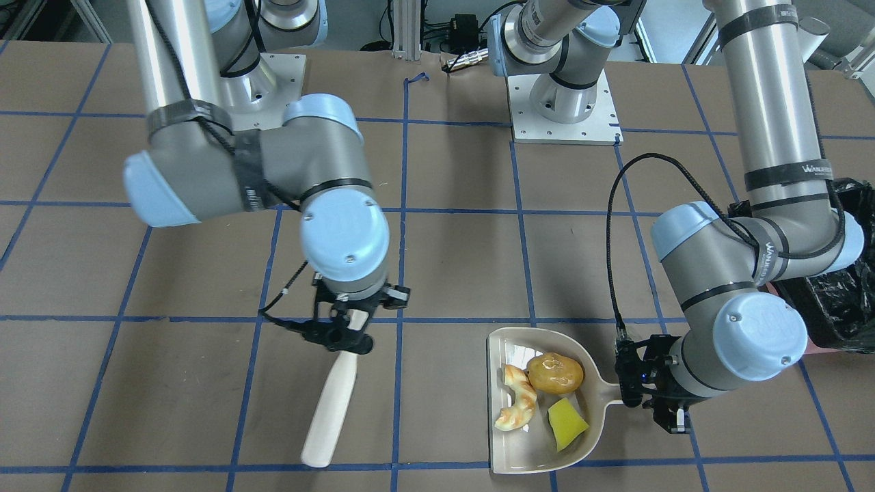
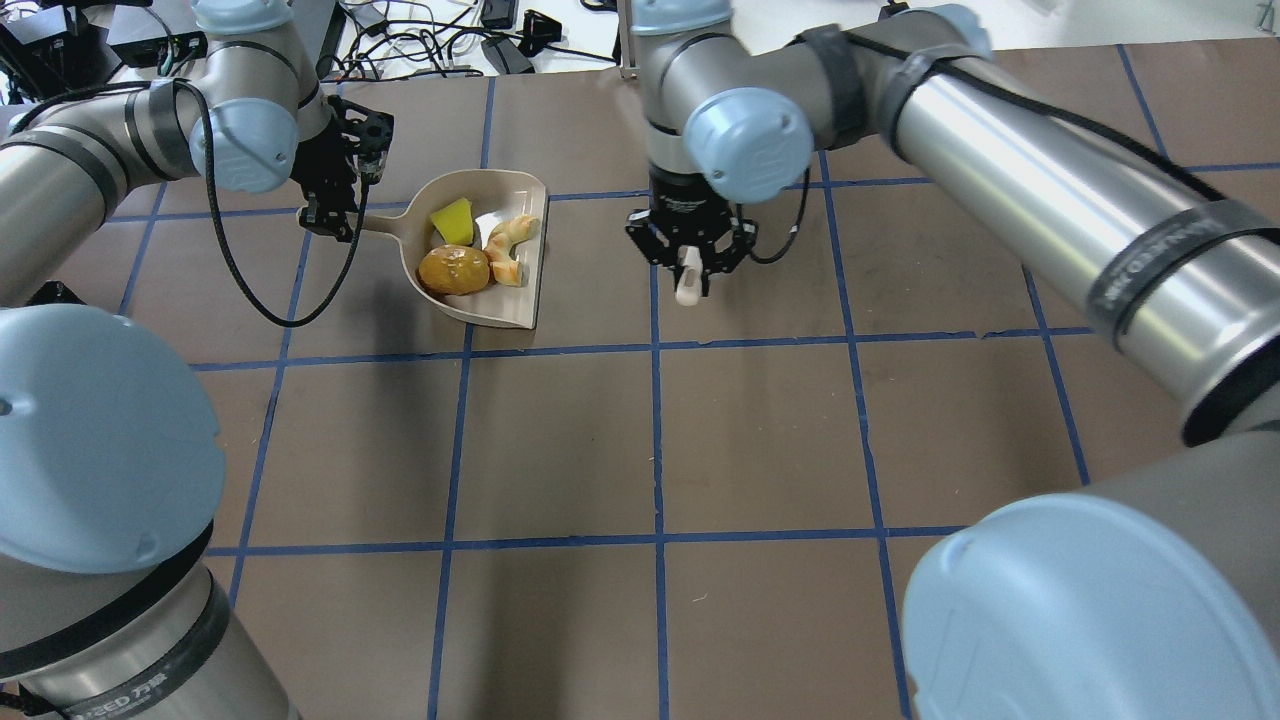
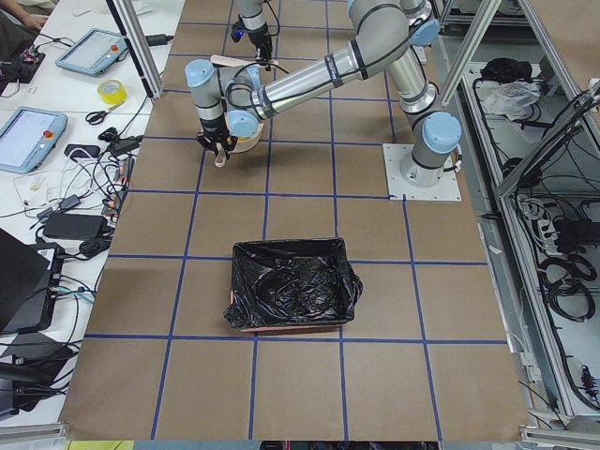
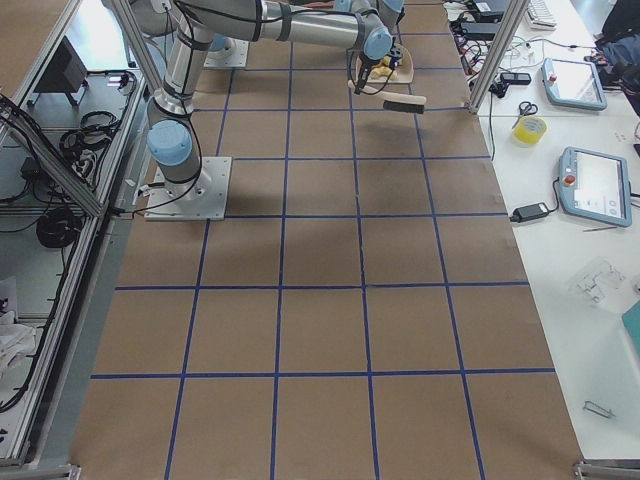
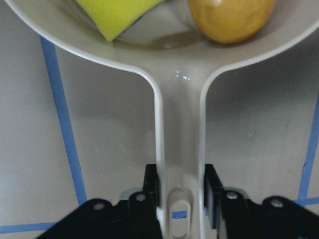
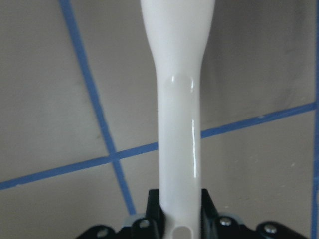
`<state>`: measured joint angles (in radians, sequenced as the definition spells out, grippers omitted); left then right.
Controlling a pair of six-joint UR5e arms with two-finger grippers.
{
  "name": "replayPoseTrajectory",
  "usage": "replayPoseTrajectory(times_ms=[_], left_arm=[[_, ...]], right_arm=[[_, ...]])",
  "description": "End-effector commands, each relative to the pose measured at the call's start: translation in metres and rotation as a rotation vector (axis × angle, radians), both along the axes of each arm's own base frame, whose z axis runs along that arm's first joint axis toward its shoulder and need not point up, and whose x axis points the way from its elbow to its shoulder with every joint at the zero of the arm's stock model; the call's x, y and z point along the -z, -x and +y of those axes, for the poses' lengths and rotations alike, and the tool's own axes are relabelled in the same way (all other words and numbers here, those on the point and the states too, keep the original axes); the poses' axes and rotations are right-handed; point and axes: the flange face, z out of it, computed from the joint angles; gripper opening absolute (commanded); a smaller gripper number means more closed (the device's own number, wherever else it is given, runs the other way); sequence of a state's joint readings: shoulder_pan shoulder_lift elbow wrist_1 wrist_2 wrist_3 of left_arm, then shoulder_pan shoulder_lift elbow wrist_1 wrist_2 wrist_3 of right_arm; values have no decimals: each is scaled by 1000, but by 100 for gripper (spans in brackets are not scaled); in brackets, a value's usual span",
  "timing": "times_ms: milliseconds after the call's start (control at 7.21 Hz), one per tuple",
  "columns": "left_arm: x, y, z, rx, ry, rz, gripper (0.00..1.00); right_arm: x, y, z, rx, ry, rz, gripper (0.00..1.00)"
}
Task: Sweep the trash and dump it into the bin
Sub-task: 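Carry the brush back to its spot with the right gripper while left lifts dustpan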
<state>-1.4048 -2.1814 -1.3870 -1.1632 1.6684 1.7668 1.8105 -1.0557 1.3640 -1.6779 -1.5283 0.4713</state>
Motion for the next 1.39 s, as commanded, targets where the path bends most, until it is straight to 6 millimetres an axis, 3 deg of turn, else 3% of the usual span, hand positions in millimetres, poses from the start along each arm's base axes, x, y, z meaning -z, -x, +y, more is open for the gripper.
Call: replayPoseTrajectory(times_ms=[0,277,554,693,1248], left_arm=[[-11,-40,1,18,14,68,9],[-23,-92,9,47,14,114,8],[-49,-170,25,125,8,120,8],[-62,-217,33,173,13,125,7],[-144,-361,74,322,13,123,5]], right_arm=[[-15,130,-9,-40,-11,-14,0],[-11,229,10,-146,-34,-56,0],[8,356,27,-209,-64,-66,0],[16,377,28,-227,-38,-65,0],[52,380,33,-236,-29,-46,0]])
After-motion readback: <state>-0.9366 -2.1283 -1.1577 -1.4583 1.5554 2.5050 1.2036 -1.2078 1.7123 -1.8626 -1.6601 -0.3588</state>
